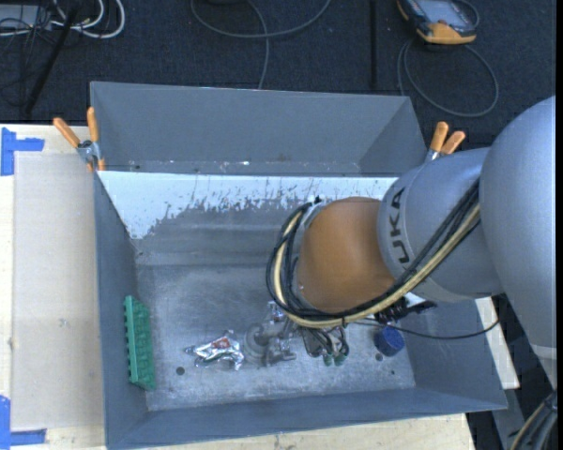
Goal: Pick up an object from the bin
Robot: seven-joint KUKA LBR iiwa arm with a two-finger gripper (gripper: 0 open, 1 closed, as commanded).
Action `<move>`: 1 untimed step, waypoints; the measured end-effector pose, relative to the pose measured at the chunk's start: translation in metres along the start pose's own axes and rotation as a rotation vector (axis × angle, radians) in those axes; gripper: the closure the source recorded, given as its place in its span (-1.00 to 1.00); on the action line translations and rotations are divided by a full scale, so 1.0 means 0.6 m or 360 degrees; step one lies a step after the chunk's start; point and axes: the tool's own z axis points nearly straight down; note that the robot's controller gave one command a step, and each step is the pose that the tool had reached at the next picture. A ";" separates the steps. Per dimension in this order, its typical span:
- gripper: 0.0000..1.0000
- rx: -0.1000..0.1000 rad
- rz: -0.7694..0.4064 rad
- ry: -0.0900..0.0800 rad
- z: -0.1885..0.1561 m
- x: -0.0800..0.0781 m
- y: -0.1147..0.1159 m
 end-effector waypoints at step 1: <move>1.00 0.0001 -0.0039 -0.0007 -0.284 -0.008 -0.014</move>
Offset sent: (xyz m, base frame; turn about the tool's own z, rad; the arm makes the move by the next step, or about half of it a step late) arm 0.0029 -0.0091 0.1666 -0.0256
